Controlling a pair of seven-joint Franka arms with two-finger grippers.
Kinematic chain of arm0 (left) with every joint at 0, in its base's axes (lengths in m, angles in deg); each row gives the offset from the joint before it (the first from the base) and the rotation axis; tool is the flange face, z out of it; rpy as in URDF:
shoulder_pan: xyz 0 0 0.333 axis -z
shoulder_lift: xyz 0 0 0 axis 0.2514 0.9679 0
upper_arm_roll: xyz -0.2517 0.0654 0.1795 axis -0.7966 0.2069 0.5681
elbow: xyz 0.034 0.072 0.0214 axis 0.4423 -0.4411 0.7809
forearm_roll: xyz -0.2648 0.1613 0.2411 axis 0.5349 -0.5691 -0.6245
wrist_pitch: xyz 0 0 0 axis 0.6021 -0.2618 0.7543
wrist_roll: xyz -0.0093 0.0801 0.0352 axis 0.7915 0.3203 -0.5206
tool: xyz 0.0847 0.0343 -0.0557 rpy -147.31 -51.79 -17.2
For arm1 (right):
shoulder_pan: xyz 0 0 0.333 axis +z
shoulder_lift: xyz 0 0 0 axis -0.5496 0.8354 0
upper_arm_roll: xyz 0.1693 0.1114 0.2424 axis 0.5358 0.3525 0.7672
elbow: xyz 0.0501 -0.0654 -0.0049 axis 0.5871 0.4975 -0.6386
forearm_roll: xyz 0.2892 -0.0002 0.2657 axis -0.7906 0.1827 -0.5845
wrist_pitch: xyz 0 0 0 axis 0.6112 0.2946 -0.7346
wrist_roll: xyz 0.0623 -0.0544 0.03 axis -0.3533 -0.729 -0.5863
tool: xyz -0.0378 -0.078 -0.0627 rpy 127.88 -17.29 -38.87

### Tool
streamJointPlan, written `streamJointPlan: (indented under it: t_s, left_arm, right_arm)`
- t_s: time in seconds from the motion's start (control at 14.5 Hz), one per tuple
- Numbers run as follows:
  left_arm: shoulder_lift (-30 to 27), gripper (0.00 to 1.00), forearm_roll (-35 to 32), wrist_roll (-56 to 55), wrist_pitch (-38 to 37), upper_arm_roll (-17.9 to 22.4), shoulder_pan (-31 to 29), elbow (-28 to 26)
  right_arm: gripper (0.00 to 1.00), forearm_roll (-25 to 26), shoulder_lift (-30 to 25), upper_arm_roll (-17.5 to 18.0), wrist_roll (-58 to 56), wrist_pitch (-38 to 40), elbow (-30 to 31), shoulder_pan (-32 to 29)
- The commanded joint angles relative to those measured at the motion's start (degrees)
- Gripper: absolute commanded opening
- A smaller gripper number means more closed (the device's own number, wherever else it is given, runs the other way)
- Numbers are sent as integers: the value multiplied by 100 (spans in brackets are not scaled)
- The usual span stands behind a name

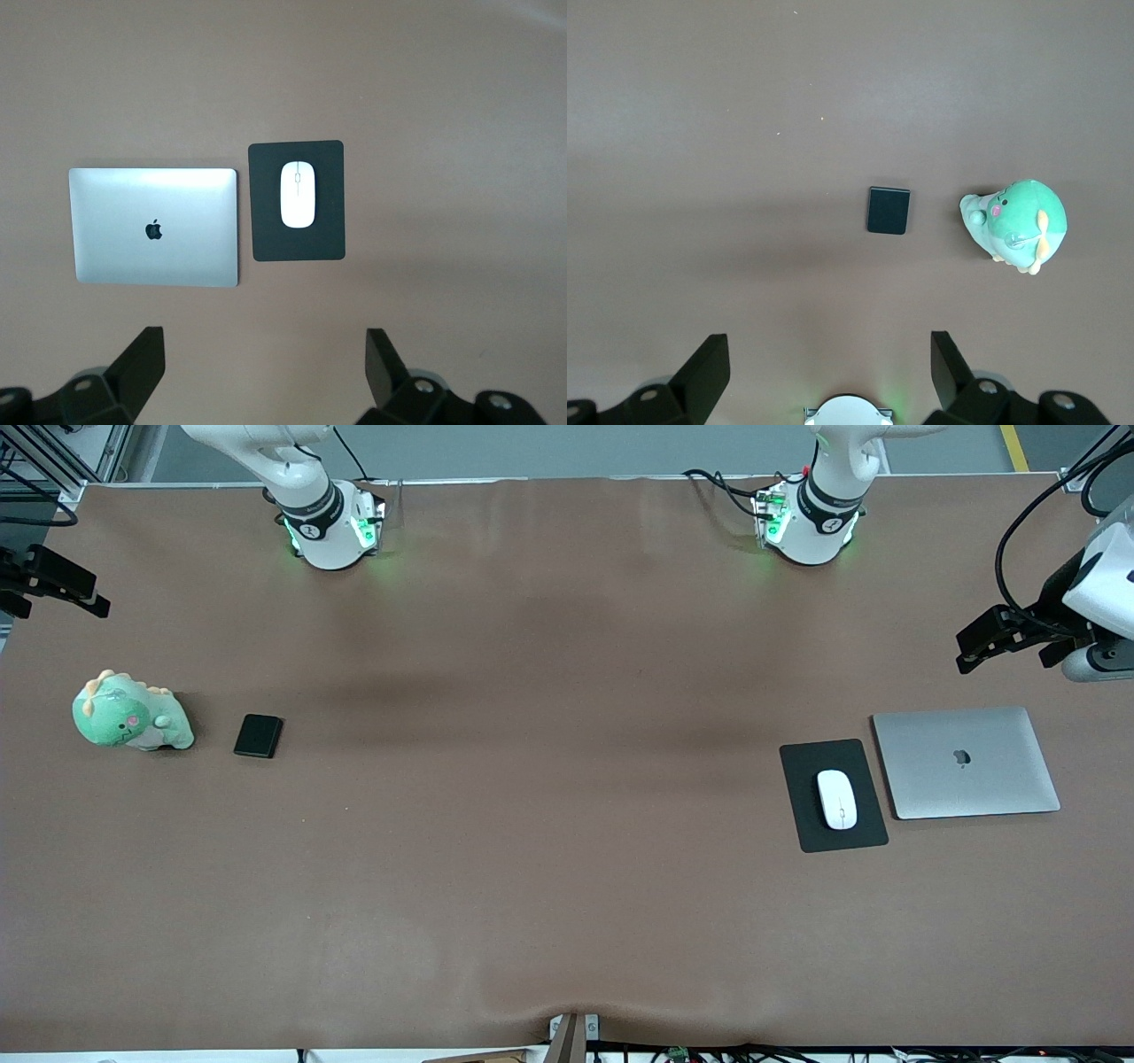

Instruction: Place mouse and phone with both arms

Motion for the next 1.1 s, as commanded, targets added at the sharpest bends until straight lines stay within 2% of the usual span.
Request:
streamJointPlan:
  t_s: [0.0, 1.03]
  left_arm:
    - [70, 100, 33, 58, -96, -2, -21, 128]
    - [70, 100, 33, -21, -96, -11, -21, 128]
  right_arm:
    - [100, 3, 79, 32, -72, 79, -170, -35]
    - [100, 144, 71, 32, -72, 184, -161, 9]
